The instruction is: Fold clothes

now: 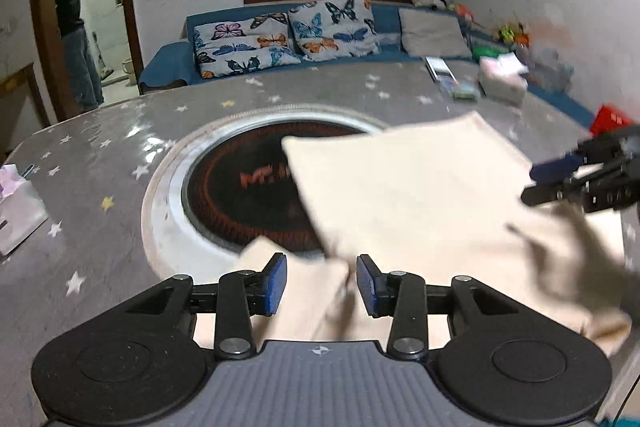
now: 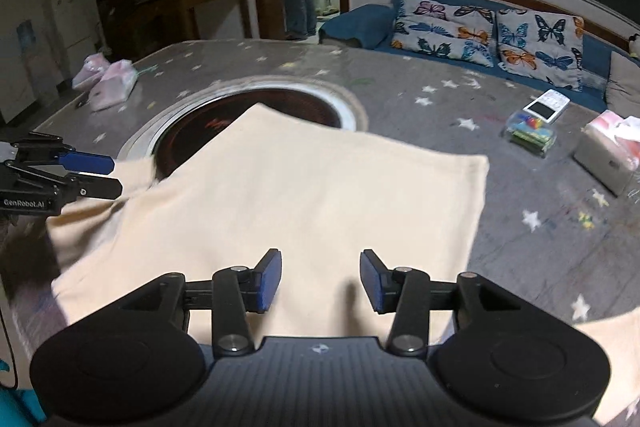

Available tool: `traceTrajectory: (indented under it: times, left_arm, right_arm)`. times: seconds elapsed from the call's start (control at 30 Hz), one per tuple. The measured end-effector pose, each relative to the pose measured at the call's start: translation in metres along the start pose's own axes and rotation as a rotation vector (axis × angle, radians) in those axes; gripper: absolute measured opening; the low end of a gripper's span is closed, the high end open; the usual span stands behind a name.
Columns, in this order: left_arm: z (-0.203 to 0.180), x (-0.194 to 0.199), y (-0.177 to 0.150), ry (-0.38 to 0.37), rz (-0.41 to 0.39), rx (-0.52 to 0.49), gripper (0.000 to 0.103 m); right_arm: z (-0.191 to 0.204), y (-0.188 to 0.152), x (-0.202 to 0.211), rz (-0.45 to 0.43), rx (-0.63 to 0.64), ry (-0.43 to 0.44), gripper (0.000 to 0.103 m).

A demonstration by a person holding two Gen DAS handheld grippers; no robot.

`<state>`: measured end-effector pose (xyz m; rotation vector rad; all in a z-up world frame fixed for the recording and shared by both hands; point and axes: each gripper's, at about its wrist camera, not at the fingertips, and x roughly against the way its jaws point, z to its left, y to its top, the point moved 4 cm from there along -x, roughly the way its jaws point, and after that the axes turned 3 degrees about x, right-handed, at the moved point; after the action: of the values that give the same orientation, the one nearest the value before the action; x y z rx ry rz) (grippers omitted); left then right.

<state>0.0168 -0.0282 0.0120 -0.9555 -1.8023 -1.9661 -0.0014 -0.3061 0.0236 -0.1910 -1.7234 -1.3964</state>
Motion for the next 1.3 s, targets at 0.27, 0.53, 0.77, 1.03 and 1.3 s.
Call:
traceTrajectory:
  times: [0.27, 0.53, 0.77, 1.03, 1.3]
  left_arm:
    - [0.003, -0.01, -0.02, 0.036, -0.007, -0.044, 0.025]
    - [0.042, 0.022, -0.017, 0.137, -0.116, 0.12, 0.005]
    - [0.115, 0.078, -0.041, 0.317, -0.245, 0.474, 0.005]
    - [0.138, 0.079, -0.083, 0.391, -0.159, 0.587, 0.005]
    - [0.142, 0.075, -0.075, 0.402, -0.165, 0.559, 0.007]
  right_arm:
    - [0.008, -0.017, -0.001, 0.027, -0.028, -0.022, 0.045]
    - [0.012, -0.024, -0.005, 0.047, -0.029, -0.044, 0.046]
    - [0.015, -0.024, -0.004, 0.05, -0.02, -0.053, 0.049]
    - [0.031, -0.025, 0.005, 0.045, 0.023, -0.006, 0.051]
    - [0.06, -0.026, 0.022, 0.034, 0.096, 0.08, 0.051]
